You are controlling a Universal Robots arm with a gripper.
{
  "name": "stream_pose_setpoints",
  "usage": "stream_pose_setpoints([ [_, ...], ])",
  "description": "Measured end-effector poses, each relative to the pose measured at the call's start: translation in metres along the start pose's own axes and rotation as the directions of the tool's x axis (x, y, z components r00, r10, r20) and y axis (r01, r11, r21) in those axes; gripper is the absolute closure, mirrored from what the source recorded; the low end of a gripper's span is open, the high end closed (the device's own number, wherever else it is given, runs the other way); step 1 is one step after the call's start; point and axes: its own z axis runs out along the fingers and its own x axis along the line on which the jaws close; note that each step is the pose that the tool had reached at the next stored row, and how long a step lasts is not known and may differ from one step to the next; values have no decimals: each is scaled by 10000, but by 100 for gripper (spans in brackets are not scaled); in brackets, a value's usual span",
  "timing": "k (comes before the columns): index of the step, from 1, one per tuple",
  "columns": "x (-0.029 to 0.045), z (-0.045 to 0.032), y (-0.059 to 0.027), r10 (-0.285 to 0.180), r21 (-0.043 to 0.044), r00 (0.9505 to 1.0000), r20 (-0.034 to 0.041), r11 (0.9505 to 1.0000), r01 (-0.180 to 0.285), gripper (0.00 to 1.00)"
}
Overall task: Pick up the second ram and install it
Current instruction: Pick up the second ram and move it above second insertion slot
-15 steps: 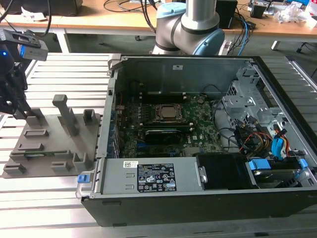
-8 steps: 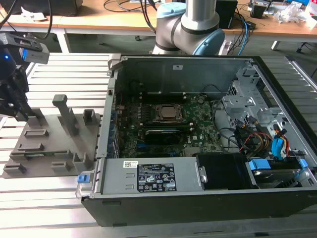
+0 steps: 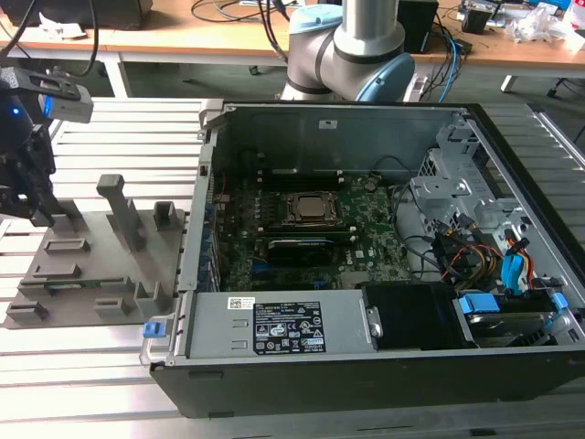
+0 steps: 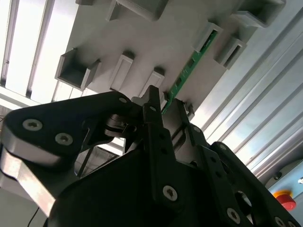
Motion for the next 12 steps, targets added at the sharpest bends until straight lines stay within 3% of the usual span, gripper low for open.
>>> stream_pose_setpoints([
  [12,4,140,-2,0,1,10000,0,10000,0,70],
])
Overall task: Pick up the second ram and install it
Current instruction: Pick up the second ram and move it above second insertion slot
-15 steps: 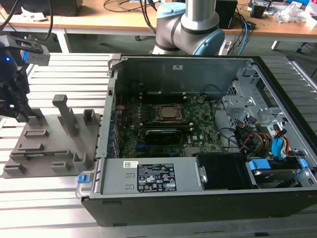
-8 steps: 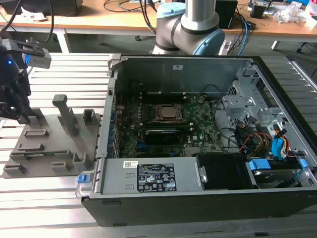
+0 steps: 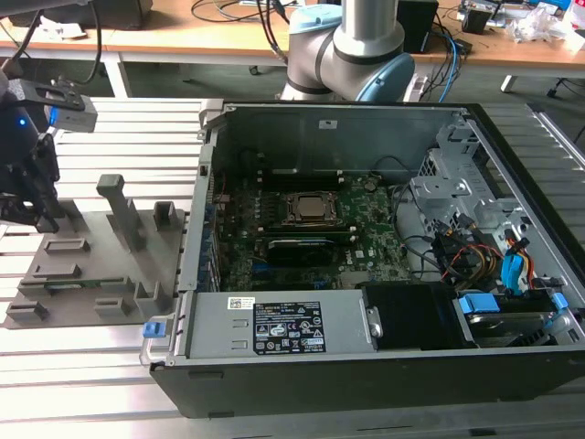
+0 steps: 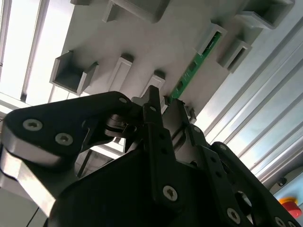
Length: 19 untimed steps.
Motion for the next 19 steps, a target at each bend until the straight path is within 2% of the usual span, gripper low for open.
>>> stream_pose_setpoints([
  [2,1,26,0,0,0,10000,0,10000,0,70],
  [4,3,115,-1,0,-1,10000,0,10000,0,70],
  [19,6,260,-3,2,0,10000,0,10000,-2,70],
])
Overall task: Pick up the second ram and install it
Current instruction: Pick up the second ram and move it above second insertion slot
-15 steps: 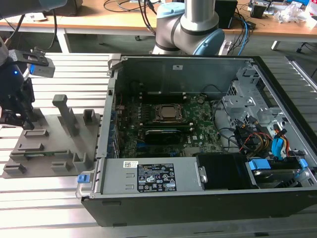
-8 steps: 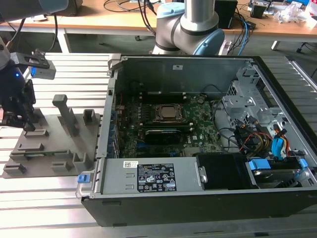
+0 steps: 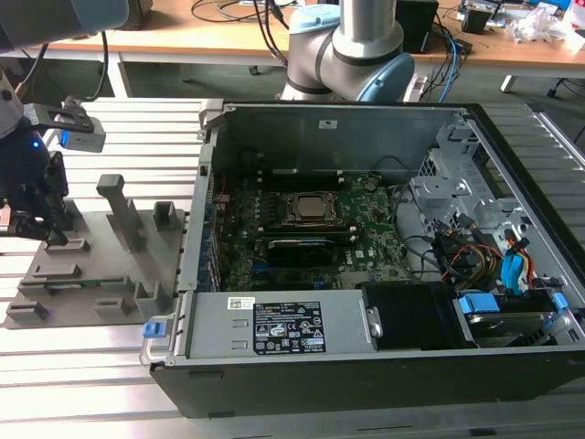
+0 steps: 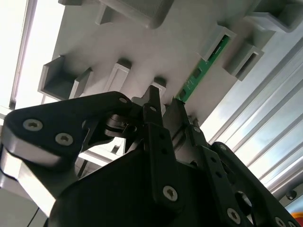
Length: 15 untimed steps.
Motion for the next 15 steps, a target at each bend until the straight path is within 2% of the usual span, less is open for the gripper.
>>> stream_pose_setpoints([
  [12,8,139,-2,-1,-1,10000,-2,10000,1,70],
  [13,26,144,-3,-2,-1,10000,-7,10000,2,70],
  [15,151,160,-3,0,1,10000,-10,10000,0,70],
])
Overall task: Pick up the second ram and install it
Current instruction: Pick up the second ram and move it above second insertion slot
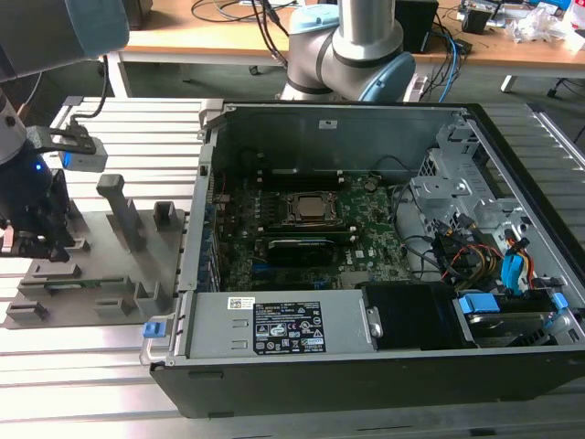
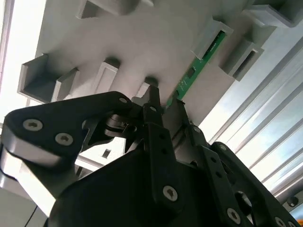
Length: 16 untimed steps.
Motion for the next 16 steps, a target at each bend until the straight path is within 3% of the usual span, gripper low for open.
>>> stream_pose_setpoints([
  [2,129,37,-2,-2,0,10000,0,10000,2,70],
  [4,164,69,-7,-1,0,10000,0,10000,1,70],
  [6,175,108,-36,-1,-2,10000,-41,10000,1,70],
  [8,176,141,-59,2,1,9997,-235,10000,-2,70],
  [12,177,187,-66,151,6,9990,-409,9999,-151,70],
  [16,178,273,-104,196,8,9990,-413,9998,-196,70],
])
